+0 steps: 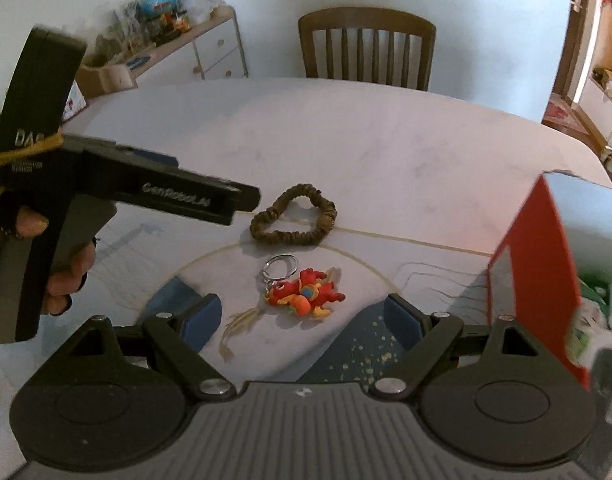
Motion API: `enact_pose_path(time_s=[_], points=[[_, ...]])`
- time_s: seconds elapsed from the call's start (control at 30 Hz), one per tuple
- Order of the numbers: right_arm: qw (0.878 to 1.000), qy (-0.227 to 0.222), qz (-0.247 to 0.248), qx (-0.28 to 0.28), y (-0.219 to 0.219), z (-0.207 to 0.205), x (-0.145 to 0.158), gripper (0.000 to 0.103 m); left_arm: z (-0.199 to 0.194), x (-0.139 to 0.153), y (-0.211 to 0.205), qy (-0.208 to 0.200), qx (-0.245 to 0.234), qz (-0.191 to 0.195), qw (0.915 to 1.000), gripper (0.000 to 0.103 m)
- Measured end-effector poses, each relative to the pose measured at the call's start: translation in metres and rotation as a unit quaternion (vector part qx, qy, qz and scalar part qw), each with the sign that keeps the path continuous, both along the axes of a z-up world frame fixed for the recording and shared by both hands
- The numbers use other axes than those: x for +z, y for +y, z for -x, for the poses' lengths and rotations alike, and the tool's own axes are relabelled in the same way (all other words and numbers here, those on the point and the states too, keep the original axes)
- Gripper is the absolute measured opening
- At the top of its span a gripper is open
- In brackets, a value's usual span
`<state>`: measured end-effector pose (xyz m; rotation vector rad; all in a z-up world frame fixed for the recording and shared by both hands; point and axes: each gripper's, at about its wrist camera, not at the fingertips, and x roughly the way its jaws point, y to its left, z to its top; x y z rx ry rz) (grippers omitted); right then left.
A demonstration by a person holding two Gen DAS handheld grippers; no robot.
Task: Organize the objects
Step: 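Grasp the brown bead bracelet with the left tool while the right tool grasps the orange plush keychain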
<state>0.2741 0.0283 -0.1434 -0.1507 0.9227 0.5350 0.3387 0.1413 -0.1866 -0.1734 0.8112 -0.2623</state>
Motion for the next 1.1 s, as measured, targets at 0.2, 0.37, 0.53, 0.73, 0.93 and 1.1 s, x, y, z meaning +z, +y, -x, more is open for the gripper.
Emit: enact_pose_path(time_s=[0.2, 0.37, 0.53, 0.73, 0.93, 1.1], points=[[1.0, 0.006, 0.019, 0.008, 0.009, -0.015, -0.023, 0.089, -0.011, -0.01, -0.013, 0.002, -0.008, -0.012, 0.9999, 0.101], [0.999, 0.004, 0.027, 0.021, 0.013, -0.019, -0.031, 0.088, -0.021, -0.02, -0.02, 0.009, -0.016, -0.016, 0.9997, 0.093], [0.999, -0.002, 0.032, 0.033, 0.018, -0.021, -0.036, 0.082, -0.027, -0.024, -0.026, 0.012, -0.026, -0.019, 0.9994, 0.082], [0.999, 0.0, 0.038, 0.038, 0.022, -0.025, -0.041, 0.073, -0.03, -0.027, -0.03, 0.013, -0.032, -0.015, 0.9993, 0.068], [0.998, 0.001, 0.045, 0.042, 0.027, -0.028, -0.047, 0.066, -0.033, -0.026, -0.03, 0.014, -0.025, -0.007, 0.9996, 0.052], [0.998, -0.007, 0.051, 0.044, 0.032, -0.026, -0.048, 0.061, -0.031, -0.024, -0.032, 0.009, -0.029, -0.002, 0.9995, 0.036]])
